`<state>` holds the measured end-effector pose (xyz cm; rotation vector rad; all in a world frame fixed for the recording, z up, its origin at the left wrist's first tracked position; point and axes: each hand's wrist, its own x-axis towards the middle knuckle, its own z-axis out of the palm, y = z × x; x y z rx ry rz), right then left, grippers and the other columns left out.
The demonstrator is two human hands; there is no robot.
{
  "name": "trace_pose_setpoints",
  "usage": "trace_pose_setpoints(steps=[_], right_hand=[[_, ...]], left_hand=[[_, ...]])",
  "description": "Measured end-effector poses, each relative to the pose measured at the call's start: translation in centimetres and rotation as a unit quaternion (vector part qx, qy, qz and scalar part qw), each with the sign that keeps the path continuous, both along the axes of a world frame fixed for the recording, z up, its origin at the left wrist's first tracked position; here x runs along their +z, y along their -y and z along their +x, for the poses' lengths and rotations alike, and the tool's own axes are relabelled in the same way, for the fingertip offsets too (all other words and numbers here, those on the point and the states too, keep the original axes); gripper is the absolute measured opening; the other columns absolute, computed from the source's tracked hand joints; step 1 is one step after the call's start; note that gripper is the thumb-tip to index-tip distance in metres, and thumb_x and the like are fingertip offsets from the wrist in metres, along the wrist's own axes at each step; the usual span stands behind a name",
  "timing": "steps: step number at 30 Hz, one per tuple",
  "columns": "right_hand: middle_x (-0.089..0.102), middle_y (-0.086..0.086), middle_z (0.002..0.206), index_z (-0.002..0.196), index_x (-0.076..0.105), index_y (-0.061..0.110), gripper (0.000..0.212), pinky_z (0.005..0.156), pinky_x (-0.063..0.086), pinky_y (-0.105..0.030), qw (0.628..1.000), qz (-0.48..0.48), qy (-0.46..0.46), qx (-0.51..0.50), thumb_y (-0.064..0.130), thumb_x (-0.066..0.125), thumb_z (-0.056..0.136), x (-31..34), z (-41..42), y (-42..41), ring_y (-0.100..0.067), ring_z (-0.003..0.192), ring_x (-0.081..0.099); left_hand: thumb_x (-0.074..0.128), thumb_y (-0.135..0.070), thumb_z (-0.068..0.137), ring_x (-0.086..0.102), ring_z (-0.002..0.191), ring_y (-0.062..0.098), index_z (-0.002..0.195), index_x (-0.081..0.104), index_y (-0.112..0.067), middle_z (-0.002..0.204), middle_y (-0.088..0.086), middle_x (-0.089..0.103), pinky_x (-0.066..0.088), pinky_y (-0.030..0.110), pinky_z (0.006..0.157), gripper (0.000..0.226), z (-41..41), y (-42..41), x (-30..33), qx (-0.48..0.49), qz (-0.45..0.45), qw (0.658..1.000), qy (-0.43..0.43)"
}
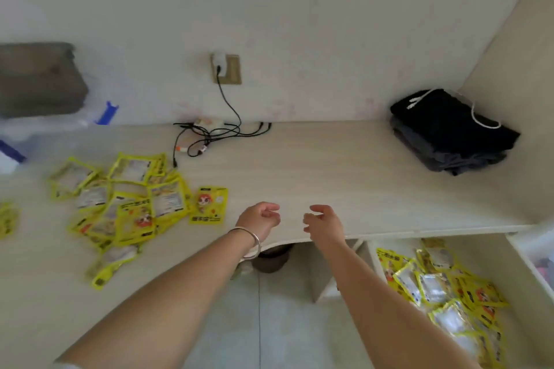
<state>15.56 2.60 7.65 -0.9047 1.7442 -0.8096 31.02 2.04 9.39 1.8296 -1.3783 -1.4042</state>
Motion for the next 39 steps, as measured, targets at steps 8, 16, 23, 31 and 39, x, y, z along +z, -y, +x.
trace_pose_setpoints(steps=[8, 16, 23, 31, 39], right_hand=[[0.064, -0.002, 0.080, 0.102, 0.057, 0.022, 0.020, 0.066, 0.046, -0.030, 0.991, 0.024, 0.014, 0.134, 0.013, 0.053, 0.085, -0.5, 18.7, 0.5, -0.021, 0.075, 0.063], [0.068, -0.002, 0.086, 0.094, 0.060, 0.023, 0.010, 0.071, 0.049, -0.036, 0.959, 0.015, -0.014, 0.282, 0.021, 0.053, 0.086, -0.2, 32.7, 2.0, -0.025, 0.086, 0.065], [0.068, -0.003, 0.095, 0.100, 0.061, 0.024, 0.018, 0.063, 0.046, -0.030, 0.913, 0.012, -0.055, 0.403, 0.020, 0.048, 0.089, -0.5, 40.9, 5.7, -0.024, 0.087, 0.066], [0.065, -0.003, 0.096, 0.102, 0.063, 0.018, 0.018, 0.071, 0.049, -0.032, 0.855, 0.004, -0.074, 0.513, 0.018, 0.052, 0.088, -1.9, 51.1, 7.4, -0.025, 0.090, 0.066], [0.065, -0.003, 0.100, 0.101, 0.063, 0.021, 0.019, 0.065, 0.044, -0.024, 0.834, -0.002, -0.099, 0.543, 0.014, 0.052, 0.087, -3.4, 59.6, 7.7, -0.020, 0.083, 0.063]], left_hand=[[0.057, -0.013, 0.089, 0.059, 0.109, 0.025, 0.120, 0.062, -0.017, 0.116, 0.008, 0.064, 0.047, 0.035, 0.090, 0.031, 19.4, -3.8, -0.1, 0.167, -0.015, 0.986, -0.016], [0.057, -0.008, 0.086, 0.056, 0.093, 0.018, 0.089, 0.063, -0.025, 0.102, 0.000, 0.064, 0.047, 0.033, 0.087, 0.019, 32.1, -7.3, -0.6, 0.358, -0.023, 0.930, -0.079], [0.056, -0.010, 0.083, 0.057, 0.090, 0.023, 0.083, 0.062, -0.029, 0.095, 0.007, 0.066, 0.048, 0.035, 0.083, 0.020, 39.2, -6.9, -2.1, 0.476, -0.005, 0.875, -0.087], [0.057, -0.007, 0.088, 0.056, 0.087, 0.022, 0.100, 0.062, -0.018, 0.081, 0.001, 0.061, 0.043, 0.024, 0.061, 0.017, 46.2, -5.4, -2.1, 0.556, -0.022, 0.819, -0.140], [0.058, -0.015, 0.087, 0.059, 0.112, 0.028, 0.111, 0.065, -0.019, 0.118, 0.005, 0.066, 0.045, 0.037, 0.101, 0.026, 54.5, -6.1, -4.5, 0.574, 0.020, 0.819, 0.000]])
